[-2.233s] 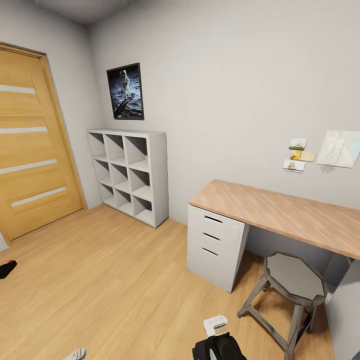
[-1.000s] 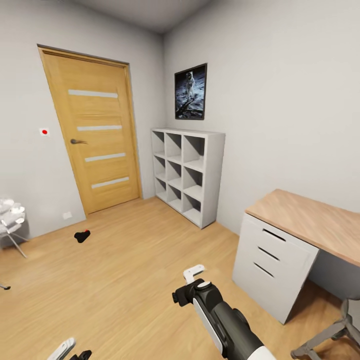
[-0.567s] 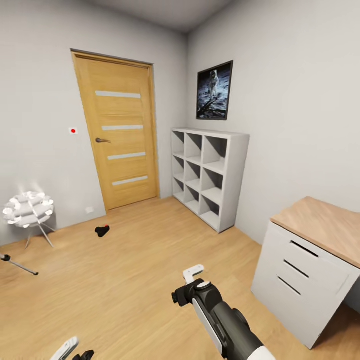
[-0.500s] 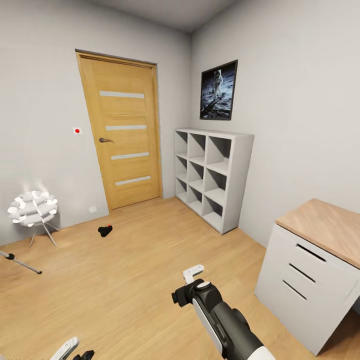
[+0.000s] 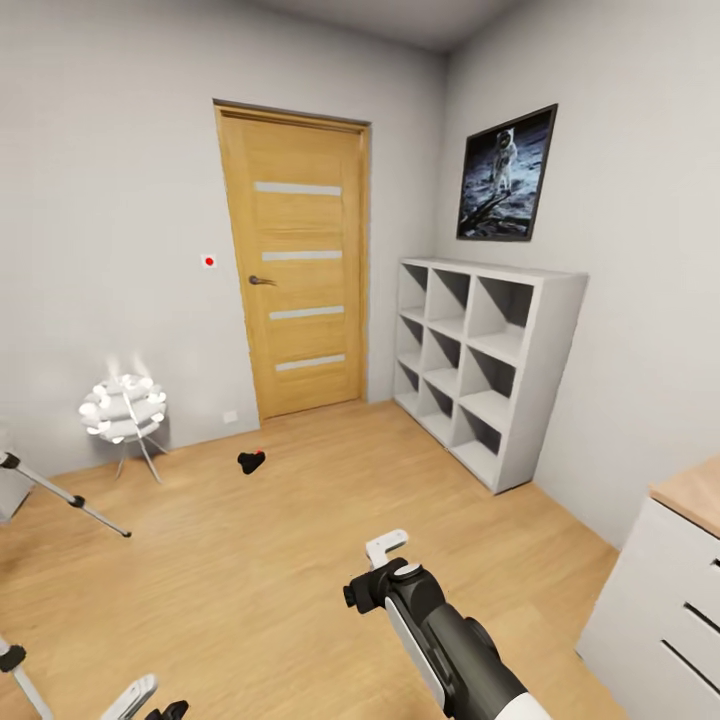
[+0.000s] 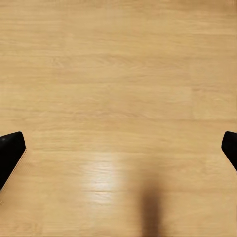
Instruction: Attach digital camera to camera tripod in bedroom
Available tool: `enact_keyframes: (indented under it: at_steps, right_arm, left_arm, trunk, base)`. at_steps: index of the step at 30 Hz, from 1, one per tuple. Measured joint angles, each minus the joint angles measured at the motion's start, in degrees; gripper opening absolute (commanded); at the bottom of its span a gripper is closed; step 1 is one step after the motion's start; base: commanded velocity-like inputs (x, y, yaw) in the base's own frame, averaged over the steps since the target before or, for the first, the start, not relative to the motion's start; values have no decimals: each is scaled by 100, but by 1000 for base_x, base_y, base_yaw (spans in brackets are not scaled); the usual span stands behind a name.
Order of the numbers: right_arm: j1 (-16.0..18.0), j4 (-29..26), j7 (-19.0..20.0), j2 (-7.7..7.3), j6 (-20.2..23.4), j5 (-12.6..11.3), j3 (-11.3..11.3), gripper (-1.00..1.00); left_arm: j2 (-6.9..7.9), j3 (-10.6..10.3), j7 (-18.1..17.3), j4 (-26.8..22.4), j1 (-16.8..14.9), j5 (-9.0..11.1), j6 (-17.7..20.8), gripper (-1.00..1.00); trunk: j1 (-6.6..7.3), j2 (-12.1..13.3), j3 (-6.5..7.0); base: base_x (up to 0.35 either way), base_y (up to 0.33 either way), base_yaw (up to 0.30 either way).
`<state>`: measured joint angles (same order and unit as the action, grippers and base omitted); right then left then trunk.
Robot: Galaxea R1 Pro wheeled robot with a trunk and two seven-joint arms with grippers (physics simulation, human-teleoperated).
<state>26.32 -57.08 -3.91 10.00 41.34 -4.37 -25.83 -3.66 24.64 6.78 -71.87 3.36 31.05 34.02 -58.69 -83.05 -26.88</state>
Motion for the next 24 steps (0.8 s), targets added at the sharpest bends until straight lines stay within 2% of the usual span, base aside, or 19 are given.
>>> enact_keyframes:
  at_steps: [7,24]
  right_arm:
    - [0,-1,7,0,1,0,-7,100]
    - [-6,-1,9,0,-7,0,-9,100]
  left_arm:
    - [8,0,0,1,-1,-2,-1,100]
    - [11,-1,0,15,-2,-2,-1,100]
  trunk:
    - [0,0,0]
    - [0,0,0]
  base:
    - [324,39,69]
    - [325,4,7]
